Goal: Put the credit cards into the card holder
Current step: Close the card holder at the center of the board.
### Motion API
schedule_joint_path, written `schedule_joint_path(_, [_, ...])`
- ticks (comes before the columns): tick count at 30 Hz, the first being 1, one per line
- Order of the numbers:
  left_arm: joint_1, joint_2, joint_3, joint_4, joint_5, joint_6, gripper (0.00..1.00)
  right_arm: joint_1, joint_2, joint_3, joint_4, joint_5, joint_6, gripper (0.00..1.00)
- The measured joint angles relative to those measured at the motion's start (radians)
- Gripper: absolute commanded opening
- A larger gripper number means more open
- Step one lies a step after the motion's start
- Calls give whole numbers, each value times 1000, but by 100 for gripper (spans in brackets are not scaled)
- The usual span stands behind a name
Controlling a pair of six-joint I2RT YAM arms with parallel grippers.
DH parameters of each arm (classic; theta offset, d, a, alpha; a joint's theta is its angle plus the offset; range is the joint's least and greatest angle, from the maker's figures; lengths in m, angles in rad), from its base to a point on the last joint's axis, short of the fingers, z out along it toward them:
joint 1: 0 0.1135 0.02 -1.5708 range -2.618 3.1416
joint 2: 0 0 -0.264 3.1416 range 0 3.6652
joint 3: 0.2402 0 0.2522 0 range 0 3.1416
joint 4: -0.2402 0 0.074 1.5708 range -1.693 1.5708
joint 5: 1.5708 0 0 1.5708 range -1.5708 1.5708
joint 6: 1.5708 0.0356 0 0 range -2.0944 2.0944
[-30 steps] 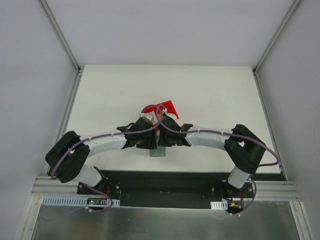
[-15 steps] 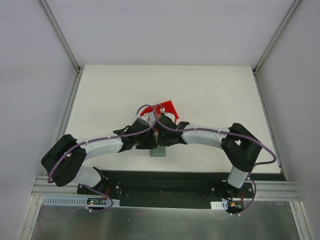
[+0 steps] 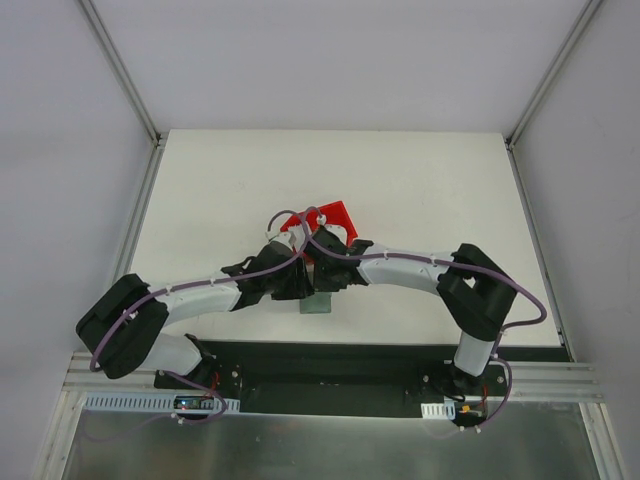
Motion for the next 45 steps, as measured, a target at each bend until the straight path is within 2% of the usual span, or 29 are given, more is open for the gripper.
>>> schedule_joint_path(7, [0, -15, -20, 21, 0, 0, 55, 1, -3, 1, 4, 5, -5, 12])
schedule_joint_path(15, [0, -21, -22, 24, 1, 3, 57, 4, -53, -69, 101, 3, -31, 19])
schedule_joint_path(20, [4, -27, -19, 14, 0, 8, 69, 4, -66, -92, 135, -6, -47, 20])
schedule_joint_path(31, [85, -122, -42, -58, 27, 33, 78, 7, -80, -105, 172, -26, -101, 33])
schedule_joint_path(45, [190, -238, -51, -188, 20, 61, 82, 10, -85, -107, 192, -43, -156, 39])
